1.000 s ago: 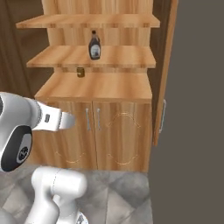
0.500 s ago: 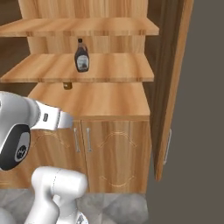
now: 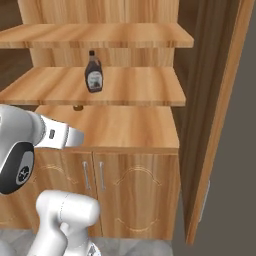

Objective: Pick the syrup bottle and honey bottle from the cabinet and place them next to the mug.

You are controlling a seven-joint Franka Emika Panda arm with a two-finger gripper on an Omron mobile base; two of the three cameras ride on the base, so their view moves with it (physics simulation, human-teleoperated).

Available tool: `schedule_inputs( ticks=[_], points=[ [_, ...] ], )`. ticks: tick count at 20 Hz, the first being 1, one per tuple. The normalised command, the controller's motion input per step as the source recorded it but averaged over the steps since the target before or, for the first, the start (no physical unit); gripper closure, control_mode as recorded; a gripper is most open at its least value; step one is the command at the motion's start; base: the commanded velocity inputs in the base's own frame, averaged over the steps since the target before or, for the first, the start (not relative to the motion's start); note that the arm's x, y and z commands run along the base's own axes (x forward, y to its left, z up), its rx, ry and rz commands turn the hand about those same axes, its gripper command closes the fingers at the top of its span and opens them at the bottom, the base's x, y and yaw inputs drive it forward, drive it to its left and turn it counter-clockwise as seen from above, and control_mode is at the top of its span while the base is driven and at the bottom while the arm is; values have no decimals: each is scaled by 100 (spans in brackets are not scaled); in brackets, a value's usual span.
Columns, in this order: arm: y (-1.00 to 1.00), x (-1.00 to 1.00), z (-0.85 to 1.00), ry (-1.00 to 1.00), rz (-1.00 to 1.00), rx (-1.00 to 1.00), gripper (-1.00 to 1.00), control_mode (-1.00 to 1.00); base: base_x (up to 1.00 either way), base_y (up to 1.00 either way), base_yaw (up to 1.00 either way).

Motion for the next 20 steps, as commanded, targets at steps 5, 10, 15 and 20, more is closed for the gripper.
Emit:
schedule_inputs(
  ticks=[5, 10, 15, 20],
  points=[
    [0, 0, 0, 0, 0, 0, -100, 100, 30, -6, 26],
    [0, 0, 0, 0, 0, 0, -100, 100, 27, -36, 10],
    [0, 0, 0, 0, 0, 0, -100, 100, 47, -20, 5],
    [0, 0, 0, 0, 0, 0, -100, 100, 30, 3, 2]
  ],
)
